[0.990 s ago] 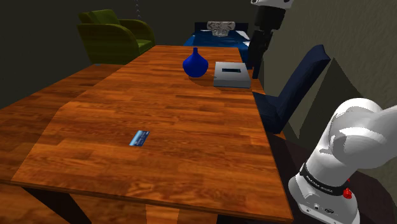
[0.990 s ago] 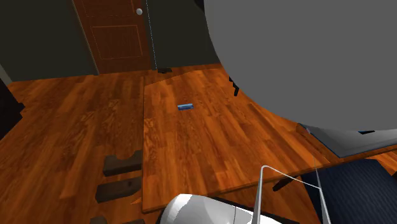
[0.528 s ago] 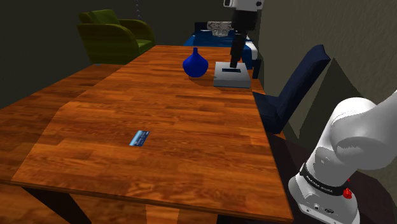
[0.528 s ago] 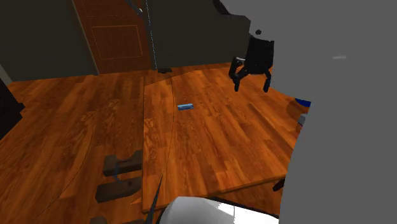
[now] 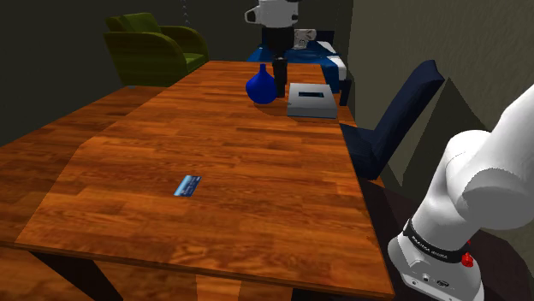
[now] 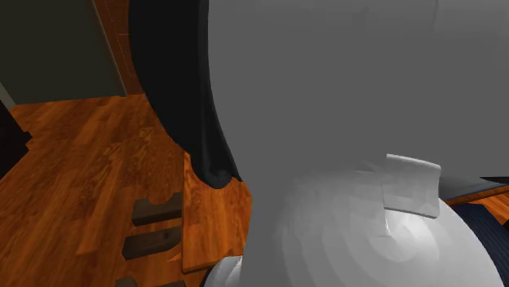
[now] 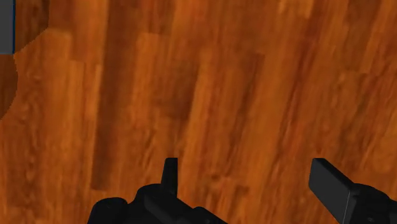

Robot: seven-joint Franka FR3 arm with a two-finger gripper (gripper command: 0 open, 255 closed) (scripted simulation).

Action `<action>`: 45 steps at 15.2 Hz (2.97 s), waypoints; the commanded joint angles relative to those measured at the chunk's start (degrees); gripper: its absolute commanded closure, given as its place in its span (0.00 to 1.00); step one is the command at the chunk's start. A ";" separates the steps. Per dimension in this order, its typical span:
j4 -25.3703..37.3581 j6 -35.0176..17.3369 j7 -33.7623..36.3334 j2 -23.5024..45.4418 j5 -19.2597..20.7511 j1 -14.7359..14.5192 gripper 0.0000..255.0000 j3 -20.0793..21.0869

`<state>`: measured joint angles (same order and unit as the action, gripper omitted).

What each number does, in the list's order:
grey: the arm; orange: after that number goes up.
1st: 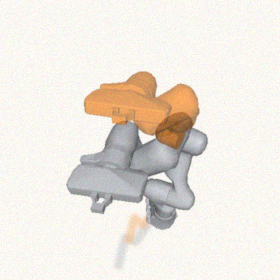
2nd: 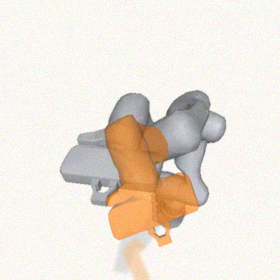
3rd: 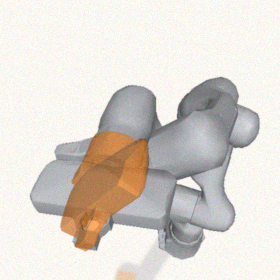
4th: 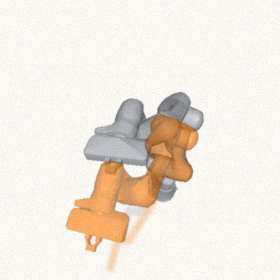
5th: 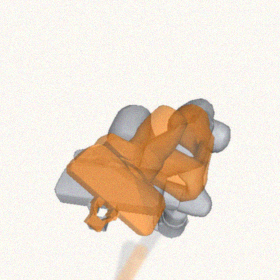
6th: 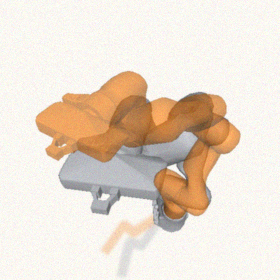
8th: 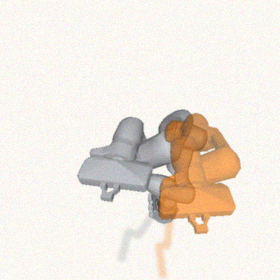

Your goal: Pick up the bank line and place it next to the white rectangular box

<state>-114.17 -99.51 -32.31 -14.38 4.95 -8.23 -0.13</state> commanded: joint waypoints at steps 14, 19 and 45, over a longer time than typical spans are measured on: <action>21.46 -1.64 -19.33 28.27 17.98 -9.32 0.00 8.49; 24.88 -3.04 -24.87 35.08 24.79 -13.27 0.00 10.64; 22.10 -12.61 -32.72 45.29 38.42 -18.71 1.00 12.23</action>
<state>-92.07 -112.12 -65.03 30.91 43.37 -26.93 12.10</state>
